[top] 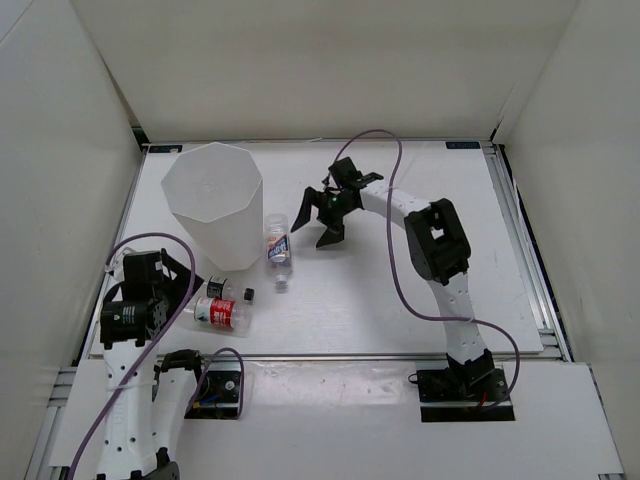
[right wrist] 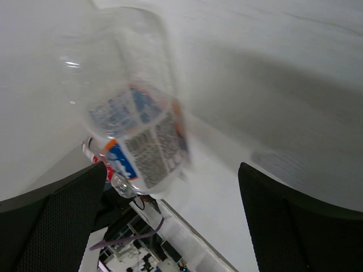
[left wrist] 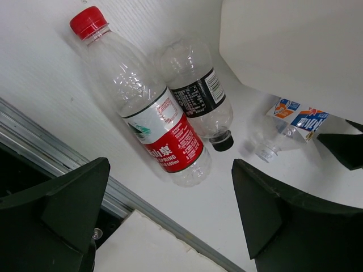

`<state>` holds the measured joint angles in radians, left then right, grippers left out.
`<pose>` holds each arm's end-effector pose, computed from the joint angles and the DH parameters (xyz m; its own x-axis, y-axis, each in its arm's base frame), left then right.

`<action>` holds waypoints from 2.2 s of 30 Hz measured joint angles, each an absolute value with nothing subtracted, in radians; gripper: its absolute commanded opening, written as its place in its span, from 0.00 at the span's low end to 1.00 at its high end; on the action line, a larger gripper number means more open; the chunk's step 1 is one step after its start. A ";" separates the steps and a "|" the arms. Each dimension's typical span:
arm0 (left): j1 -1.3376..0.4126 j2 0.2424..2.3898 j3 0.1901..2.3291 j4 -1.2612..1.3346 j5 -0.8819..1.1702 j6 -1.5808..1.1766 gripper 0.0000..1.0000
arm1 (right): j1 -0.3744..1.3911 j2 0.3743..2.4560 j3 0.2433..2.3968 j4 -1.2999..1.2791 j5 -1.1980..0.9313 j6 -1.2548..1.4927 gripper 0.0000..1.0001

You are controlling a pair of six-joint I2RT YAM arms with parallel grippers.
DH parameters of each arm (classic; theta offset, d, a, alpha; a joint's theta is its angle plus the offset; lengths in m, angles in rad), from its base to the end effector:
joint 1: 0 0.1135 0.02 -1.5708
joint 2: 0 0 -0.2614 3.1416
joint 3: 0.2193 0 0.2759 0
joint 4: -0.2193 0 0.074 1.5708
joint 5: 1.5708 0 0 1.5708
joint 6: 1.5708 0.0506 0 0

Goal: Put the plastic bottles in the bin

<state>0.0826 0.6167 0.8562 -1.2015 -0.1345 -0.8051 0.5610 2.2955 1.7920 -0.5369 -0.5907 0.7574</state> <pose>0.1241 0.0171 0.2850 -0.4526 -0.7543 -0.4756 -0.6990 0.6313 -0.3360 0.4226 0.2988 0.1318 -0.9982 0.0467 -0.0375 0.0074 0.7174 0.6966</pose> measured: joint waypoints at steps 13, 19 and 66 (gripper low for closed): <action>0.083 0.614 0.845 -1.239 -0.139 -0.802 1.00 | 0.645 2.439 1.993 -0.498 -0.655 0.805 1.00; 0.083 0.614 0.844 -1.254 -0.139 -0.797 1.00 | 0.642 2.478 2.031 -0.501 -0.669 0.840 0.98; 0.083 0.606 0.804 -1.284 -0.120 -0.813 1.00 | 0.727 2.444 2.012 -0.525 -0.589 0.752 1.00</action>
<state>0.0826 0.6060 0.8040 -1.2842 -0.1200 -0.8131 0.7273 2.4435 2.0125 -0.5255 -0.5888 0.7525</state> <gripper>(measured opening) 0.999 0.998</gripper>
